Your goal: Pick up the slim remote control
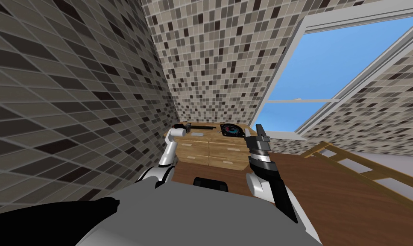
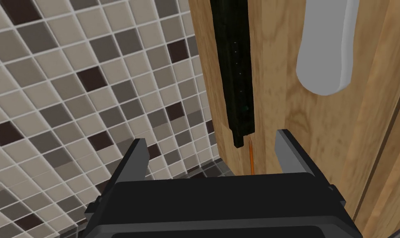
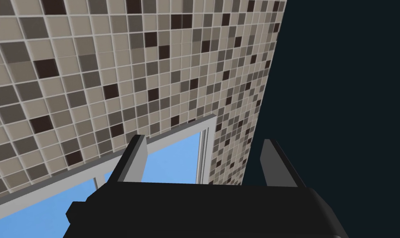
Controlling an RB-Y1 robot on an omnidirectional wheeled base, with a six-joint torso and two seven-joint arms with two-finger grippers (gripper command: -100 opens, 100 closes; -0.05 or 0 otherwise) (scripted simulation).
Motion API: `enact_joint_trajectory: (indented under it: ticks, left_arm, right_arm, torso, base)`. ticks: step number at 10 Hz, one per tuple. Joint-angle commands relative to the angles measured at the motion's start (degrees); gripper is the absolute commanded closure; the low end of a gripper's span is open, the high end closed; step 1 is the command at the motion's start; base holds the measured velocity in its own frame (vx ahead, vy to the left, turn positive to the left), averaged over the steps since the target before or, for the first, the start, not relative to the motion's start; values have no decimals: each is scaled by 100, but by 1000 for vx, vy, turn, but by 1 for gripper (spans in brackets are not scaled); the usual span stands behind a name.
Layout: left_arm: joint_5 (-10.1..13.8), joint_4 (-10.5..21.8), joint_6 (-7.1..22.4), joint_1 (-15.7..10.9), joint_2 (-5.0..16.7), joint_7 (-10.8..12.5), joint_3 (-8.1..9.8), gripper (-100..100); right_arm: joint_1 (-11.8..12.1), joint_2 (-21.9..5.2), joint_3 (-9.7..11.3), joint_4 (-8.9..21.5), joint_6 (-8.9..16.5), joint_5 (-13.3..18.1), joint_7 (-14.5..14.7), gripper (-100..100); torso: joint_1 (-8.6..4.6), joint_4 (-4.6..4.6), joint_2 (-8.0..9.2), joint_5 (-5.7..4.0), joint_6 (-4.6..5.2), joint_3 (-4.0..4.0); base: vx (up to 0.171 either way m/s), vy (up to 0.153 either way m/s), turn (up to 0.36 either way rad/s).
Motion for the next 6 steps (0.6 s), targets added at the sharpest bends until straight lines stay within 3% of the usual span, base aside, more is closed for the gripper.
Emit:
enact_joint_trajectory:
  ticks: [1,2,3,5,6]
  left_arm:
    - [25,127,286,-101,28,-6,9,-100]
    - [25,127,356,-101,28,-6,9,-100]
    - [71,381,570,-292,80,-10,18,-100]
    - [71,382,774,-292,80,-10,18,-100]
    - [118,639,976,-474,132,-9,24,-100]
  right_arm:
    - [0,0,0,0,0,0,0,0]
    - [0,0,0,0,0,0,0,0]
    - [0,0,0,0,0,0,0,0]
    - [0,0,0,0,0,0,0,0]
    - [0,0,0,0,0,0,0,0]
  torso:
    - [0,0,0,0,0,0]
    - [-2,-1,-1,0,-1,-1]
    - [2,0,4,0,-2,2]
    - [-2,-1,-2,0,-1,-1]
    - [3,0,4,1,-2,2]
  base:
    - [32,-25,-14]
    - [14,-16,5]
    - [33,-26,-20]
    - [25,-17,-8]
    - [34,-22,-27]
